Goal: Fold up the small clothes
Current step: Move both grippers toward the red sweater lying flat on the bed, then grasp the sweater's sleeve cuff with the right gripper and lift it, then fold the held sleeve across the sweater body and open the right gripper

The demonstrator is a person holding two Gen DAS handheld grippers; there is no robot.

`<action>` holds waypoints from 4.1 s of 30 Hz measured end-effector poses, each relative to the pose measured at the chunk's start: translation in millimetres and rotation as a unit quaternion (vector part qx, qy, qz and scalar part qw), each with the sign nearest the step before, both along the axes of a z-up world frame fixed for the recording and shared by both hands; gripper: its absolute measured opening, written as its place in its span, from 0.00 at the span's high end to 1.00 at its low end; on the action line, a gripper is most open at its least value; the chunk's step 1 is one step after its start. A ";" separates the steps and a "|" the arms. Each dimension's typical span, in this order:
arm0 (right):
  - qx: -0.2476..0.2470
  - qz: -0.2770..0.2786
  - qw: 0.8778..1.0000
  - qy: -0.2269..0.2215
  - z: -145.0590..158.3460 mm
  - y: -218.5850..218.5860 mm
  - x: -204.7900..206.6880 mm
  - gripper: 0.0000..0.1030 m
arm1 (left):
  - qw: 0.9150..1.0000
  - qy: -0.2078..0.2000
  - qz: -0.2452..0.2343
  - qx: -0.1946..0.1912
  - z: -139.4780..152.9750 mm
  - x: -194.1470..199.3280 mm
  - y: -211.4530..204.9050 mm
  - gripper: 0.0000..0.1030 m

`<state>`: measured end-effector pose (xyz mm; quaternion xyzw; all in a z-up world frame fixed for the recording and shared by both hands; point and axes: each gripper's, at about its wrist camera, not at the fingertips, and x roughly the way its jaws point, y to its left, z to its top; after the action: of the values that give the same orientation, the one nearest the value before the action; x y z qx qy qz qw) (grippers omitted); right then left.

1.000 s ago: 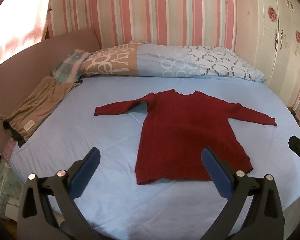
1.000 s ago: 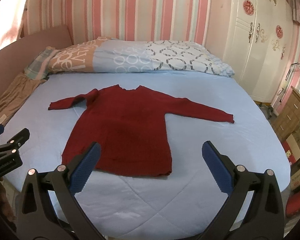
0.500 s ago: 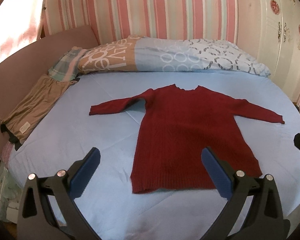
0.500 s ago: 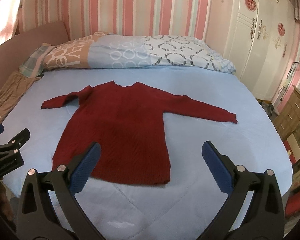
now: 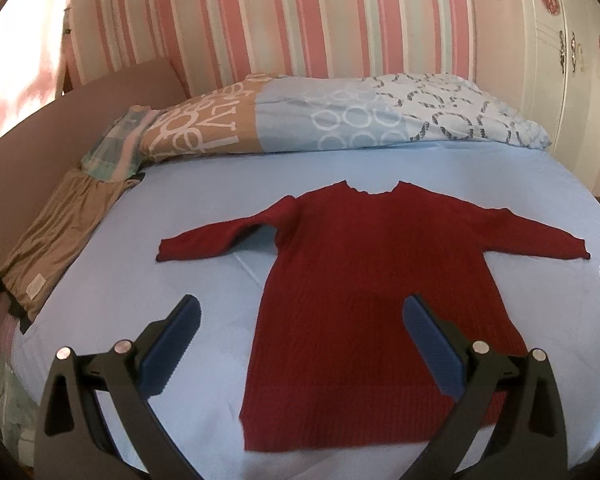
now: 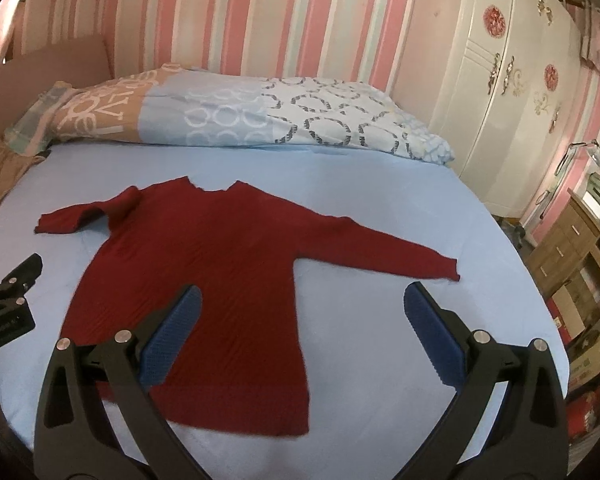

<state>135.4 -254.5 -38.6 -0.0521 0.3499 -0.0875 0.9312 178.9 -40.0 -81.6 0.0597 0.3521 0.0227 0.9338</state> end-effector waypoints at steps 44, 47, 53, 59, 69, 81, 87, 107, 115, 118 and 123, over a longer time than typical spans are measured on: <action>0.170 -0.131 0.967 0.136 -164.8 -401.3 183.2 0.13 | 0.997 0.051 -0.062 -0.016 -105.7 182.6 -105.9 0.01; 0.188 -0.143 0.960 0.151 -177.2 -417.6 189.5 0.15 | 0.996 0.063 -0.064 -0.009 -114.1 191.2 -113.0 0.01; 0.209 -0.157 0.948 0.179 -200.2 -440.0 198.3 0.27 | 0.996 0.060 -0.064 0.003 -117.9 192.5 -111.1 0.01; 0.224 -0.173 0.938 0.200 -225.0 -439.4 206.3 0.39 | 0.996 0.064 -0.059 0.003 -120.1 190.3 -105.0 0.01; 0.203 -0.129 0.960 0.146 -183.5 -400.0 212.9 0.85 | 0.997 0.061 -0.055 0.000 -118.9 190.7 -89.5 0.01; 0.259 0.018 0.962 0.085 -108.5 -244.5 281.4 0.85 | 0.999 0.043 -0.008 -0.025 -100.7 189.2 -13.7 0.01; 0.289 0.101 0.946 0.104 -134.7 -111.5 329.9 0.85 | 0.998 0.047 0.021 -0.030 -101.6 195.5 33.3 0.01; 0.267 0.222 0.933 0.099 -170.6 60.2 335.3 0.28 | 0.990 0.113 0.039 -0.080 -146.4 271.5 78.6 0.02; 0.275 0.167 0.944 0.072 -160.0 -31.0 315.7 0.25 | 0.986 0.135 0.014 -0.099 -170.9 305.7 27.9 0.02; 0.274 0.159 0.946 0.069 -162.2 -50.1 310.6 0.24 | 0.987 0.138 0.013 -0.081 -179.0 314.6 12.8 0.02; 0.280 0.149 0.946 0.066 -168.5 -70.1 308.4 0.24 | 0.989 0.128 0.045 -0.063 -172.8 306.4 8.5 0.03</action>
<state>443.8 -324.6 -207.1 0.1539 0.4090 0.1573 0.8856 485.3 -31.5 -254.4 -0.0131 0.4722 0.0344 0.8807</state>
